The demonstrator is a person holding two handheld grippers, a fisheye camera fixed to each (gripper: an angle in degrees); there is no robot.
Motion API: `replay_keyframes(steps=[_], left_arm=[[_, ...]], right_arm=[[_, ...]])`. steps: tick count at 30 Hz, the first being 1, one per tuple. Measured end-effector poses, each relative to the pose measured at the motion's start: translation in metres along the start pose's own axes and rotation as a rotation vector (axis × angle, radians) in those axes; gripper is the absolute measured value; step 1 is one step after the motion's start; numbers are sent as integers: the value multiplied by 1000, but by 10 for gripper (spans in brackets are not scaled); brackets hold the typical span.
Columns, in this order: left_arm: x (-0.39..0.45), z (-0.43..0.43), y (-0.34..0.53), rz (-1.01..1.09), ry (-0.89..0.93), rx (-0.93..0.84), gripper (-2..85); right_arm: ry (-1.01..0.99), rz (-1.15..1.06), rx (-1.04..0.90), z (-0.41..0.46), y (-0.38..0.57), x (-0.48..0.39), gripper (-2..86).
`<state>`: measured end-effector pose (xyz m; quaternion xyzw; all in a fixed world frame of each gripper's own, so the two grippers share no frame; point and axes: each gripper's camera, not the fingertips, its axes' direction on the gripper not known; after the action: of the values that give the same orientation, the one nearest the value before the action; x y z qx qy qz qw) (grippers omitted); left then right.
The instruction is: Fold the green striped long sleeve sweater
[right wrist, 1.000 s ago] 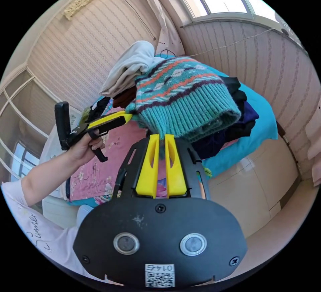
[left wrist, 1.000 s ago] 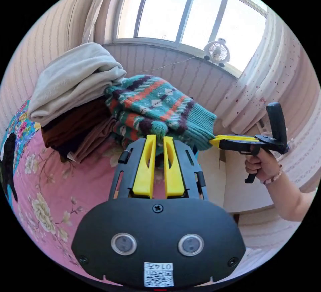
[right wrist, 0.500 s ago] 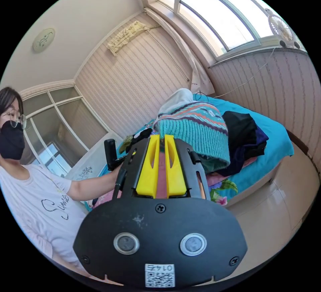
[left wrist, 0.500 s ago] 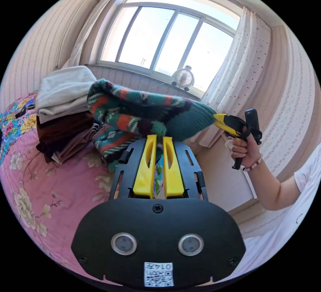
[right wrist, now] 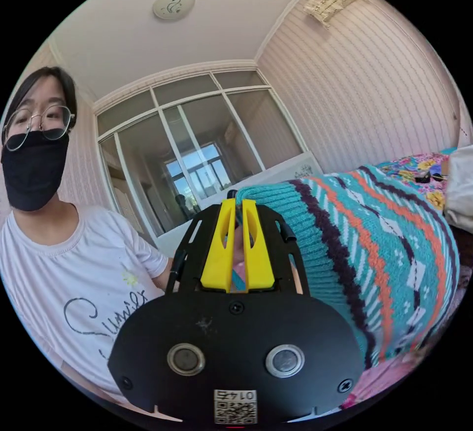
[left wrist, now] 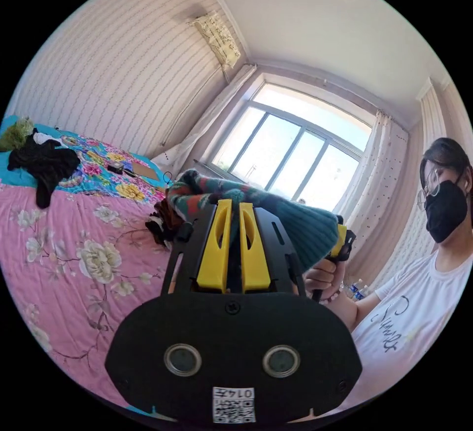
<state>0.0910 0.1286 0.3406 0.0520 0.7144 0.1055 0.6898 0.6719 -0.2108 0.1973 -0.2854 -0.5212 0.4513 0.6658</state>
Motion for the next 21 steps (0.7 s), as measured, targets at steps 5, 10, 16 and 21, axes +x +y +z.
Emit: replay_keyframes(steps=[5, 10, 16, 21], left_arm=[[20, -83, -83, 178, -220, 17, 4], [39, -105, -157, 364, -401, -154, 8], [43, -35, -182, 496, -377, -371, 16], [3, 51, -117, 367, -183, -626, 33]], right_arm=[[-155, -121, 4, 72, -59, -11, 12], [-172, -185, 61, 93, -74, -15, 11], [-70, -36, 41, 83, -25, 32, 12], [114, 326, -73, 46, 59, 96, 11]])
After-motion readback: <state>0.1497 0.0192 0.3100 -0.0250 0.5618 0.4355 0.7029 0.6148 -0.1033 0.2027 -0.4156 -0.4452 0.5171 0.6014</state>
